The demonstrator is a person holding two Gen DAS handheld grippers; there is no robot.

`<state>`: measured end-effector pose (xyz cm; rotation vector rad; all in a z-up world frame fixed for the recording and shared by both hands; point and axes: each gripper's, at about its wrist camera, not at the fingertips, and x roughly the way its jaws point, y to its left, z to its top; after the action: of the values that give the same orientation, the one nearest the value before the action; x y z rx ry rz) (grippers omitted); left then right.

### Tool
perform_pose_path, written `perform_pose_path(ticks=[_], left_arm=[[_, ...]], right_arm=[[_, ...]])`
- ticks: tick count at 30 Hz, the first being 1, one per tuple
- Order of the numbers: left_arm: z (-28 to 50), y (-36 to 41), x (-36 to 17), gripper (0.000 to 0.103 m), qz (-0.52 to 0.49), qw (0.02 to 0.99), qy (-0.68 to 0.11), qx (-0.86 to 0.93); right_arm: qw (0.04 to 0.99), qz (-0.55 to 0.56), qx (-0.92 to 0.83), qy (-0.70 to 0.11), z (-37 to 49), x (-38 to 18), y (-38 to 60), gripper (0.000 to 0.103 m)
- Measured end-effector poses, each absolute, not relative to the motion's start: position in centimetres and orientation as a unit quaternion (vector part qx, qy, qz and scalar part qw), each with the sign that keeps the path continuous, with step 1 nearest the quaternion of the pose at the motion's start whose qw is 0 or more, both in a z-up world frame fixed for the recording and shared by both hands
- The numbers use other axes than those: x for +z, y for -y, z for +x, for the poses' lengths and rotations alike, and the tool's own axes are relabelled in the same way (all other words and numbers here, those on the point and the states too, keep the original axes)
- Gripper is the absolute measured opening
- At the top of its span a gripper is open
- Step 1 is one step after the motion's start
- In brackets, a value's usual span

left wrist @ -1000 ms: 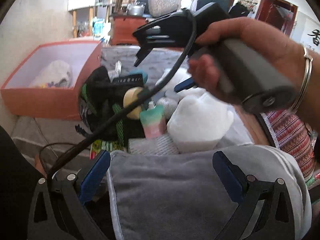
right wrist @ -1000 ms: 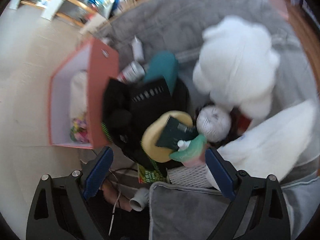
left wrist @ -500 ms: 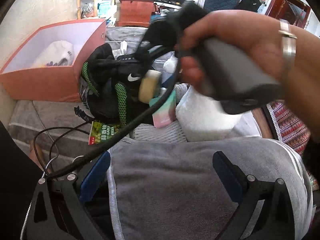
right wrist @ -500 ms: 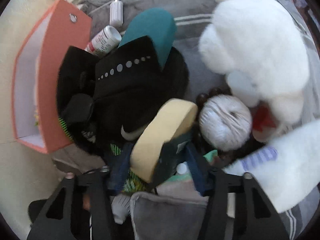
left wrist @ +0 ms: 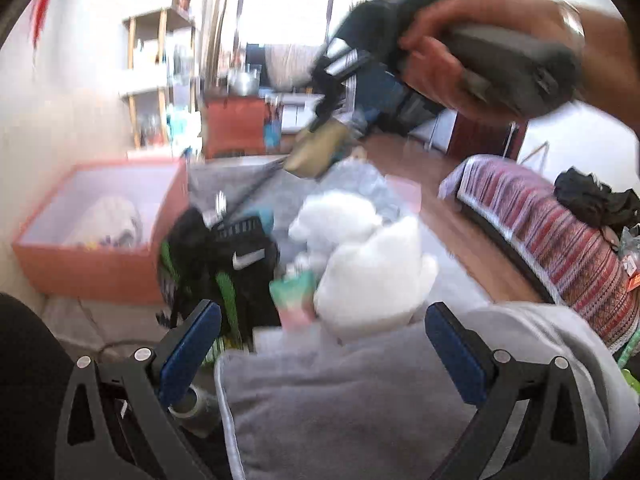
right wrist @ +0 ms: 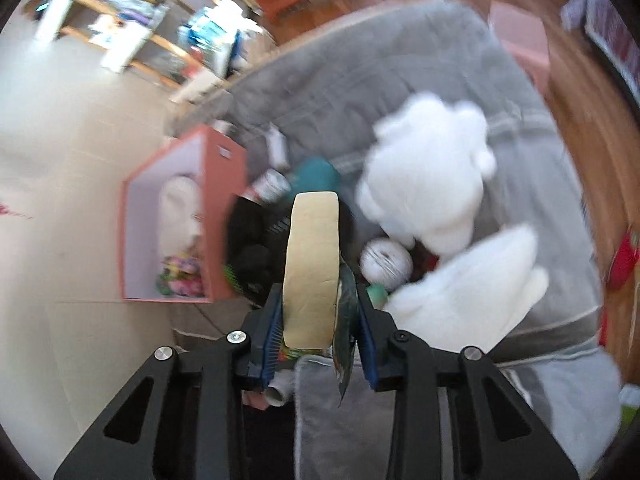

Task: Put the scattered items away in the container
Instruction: 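Grasp the yellow masking tape roll with the right gripper, then drop the tape roll into the pink box from the right gripper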

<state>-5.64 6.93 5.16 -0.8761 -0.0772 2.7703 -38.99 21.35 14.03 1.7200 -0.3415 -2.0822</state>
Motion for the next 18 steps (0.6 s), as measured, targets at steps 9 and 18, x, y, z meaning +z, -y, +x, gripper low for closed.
perform_pose_path(ticks=[9,18], left_arm=[[-1.3,-4.7,10.0,0.103,-0.149,0.143,0.041,0.978],[-2.2,-4.2,9.8,0.103,-0.176,0.136,0.056,0.973]], right_arm=[[0.371,0.527,-0.764,0.010,-36.2,27.1,-1.9,0.033],[0.382,0.440,-0.808,-0.087,-32.6,30.6,6.8,0.088]])
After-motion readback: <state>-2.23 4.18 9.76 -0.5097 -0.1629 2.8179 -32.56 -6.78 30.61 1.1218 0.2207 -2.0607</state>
